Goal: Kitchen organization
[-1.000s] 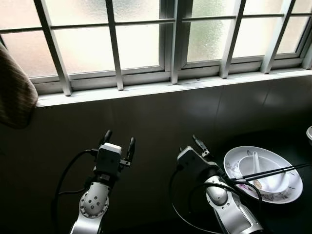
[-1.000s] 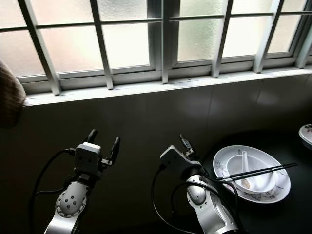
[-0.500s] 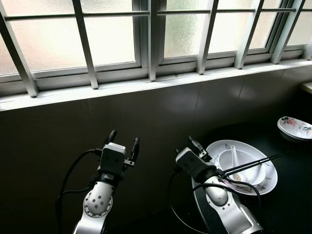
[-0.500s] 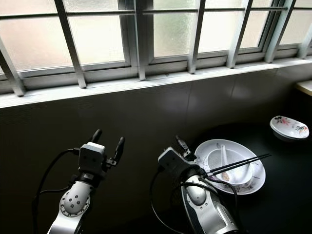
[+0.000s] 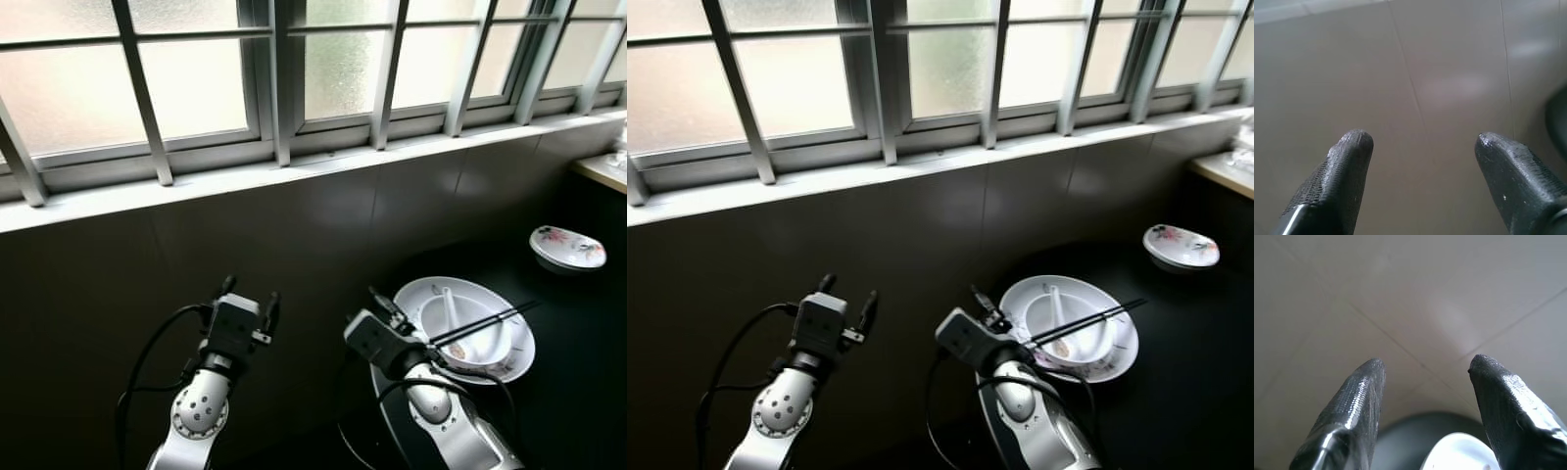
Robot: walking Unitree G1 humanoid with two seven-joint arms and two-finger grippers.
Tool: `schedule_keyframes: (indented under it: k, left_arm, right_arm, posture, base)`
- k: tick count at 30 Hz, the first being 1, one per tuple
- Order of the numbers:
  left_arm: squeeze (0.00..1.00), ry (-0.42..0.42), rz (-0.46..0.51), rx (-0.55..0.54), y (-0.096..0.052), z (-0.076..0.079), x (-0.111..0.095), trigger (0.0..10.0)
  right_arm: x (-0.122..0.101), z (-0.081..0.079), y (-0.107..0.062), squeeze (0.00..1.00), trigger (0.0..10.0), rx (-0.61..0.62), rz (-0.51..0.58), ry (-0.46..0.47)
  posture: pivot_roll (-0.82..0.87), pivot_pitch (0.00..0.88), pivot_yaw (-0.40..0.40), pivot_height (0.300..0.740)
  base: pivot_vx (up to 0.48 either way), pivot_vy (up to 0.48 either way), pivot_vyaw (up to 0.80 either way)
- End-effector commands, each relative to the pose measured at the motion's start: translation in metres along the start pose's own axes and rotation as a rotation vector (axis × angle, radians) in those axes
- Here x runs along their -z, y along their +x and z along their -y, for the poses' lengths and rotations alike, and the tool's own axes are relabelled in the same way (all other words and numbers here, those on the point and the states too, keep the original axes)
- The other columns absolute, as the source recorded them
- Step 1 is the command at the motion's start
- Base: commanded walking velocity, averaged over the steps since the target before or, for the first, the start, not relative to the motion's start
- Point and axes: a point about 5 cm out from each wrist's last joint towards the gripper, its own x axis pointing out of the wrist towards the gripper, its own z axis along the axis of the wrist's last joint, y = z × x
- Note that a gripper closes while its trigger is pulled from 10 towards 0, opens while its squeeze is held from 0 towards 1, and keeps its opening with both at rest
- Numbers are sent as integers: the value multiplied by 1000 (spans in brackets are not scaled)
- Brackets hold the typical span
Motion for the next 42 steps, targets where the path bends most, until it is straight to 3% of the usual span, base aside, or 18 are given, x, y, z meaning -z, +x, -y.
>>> schedule_keyframes:
  k: [1, 7, 10, 13, 19, 25, 33, 42]
  left_arm:
    - [0, 31, -107, 17, -8, 0, 19, 10000]
    - [0, -22, -231, -9, -19, -6, 41, 10000]
    - [0, -64, -276, -8, -19, -5, 49, 10000]
    - [0, -47, -307, 6, -16, -5, 50, 10000]
    - [0, -49, -299, 8, -16, -5, 50, 10000]
    - [0, -49, -302, 16, -15, -5, 49, 10000]
    - [0, -51, -299, 20, -14, -5, 49, 10000]
    - [0, -58, -298, 22, -13, -4, 48, 10000]
  right_arm:
    - [-4, -1, 1, 0, 10000, 0, 12, -16]
    - [-5, -2, 0, 0, 10000, -10, 28, -41]
    - [-6, -5, -1, 0, 10000, -22, 37, -40]
    - [-6, -7, -1, 0, 10000, -35, 35, -32]
    - [0, -7, -2, 0, 10000, -29, -14, -8]
    - [3, -6, -2, 0, 10000, -23, -34, -77]
    - [-15, -7, -1, 0, 10000, -47, 105, -117]
    - [-4, -7, -3, 0, 10000, -55, -3, -106]
  posture:
    - [-23, 0, 29, 740]
    - [-20, 0, 33, 740]
    - [-18, 0, 33, 740]
    - [-19, 0, 36, 740]
    - [-18, 0, 37, 740]
    - [-18, 0, 38, 740]
    - [-20, 0, 36, 740]
    - [-16, 0, 31, 740]
  base:
    - [0, 0, 0]
    - [0, 0, 0]
    - [0, 0, 0]
    - [0, 0, 0]
    - [0, 0, -452]
    - [0, 0, -753]
    - [0, 0, -534]
    - [0, 0, 0]
